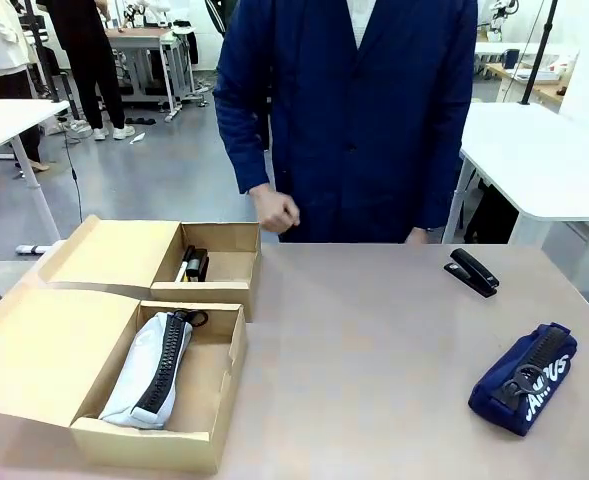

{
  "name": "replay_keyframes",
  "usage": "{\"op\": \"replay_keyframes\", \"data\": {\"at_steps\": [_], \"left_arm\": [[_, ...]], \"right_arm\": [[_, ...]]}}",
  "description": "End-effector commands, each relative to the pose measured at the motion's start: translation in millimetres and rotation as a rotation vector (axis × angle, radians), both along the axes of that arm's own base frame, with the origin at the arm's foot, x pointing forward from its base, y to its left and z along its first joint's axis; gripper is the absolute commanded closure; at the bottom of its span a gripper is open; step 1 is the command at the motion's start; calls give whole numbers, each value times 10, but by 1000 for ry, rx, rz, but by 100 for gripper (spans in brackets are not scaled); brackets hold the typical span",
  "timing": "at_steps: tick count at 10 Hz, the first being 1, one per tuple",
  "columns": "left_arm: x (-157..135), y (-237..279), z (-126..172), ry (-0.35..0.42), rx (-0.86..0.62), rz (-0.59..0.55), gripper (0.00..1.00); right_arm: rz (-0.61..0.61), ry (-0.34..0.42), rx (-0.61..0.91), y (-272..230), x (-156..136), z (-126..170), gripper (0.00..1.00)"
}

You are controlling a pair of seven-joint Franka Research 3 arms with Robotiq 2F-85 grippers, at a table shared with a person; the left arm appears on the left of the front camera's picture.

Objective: Place items inside the box.
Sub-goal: Pick up a Pencil pouch or Stapler and place it inside the Mailer Box closest to the robot.

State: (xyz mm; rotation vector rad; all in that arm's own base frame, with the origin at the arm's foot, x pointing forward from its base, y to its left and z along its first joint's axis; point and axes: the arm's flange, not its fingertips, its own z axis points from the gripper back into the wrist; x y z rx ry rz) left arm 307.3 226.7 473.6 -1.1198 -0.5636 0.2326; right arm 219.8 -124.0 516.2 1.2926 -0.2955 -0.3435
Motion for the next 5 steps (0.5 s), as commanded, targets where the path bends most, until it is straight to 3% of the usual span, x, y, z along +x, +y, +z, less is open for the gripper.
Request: {"op": "replay_keyframes", "data": {"at_steps": [1,5], "left_arm": [[-4,-6,-1,-23,-3,-8,0],[-4,-6,-1,-23,-3,-8,0]], "right_arm": [[20,-32,13,80,22,92,0],[20,-32,13,80,22,92,0]]}}
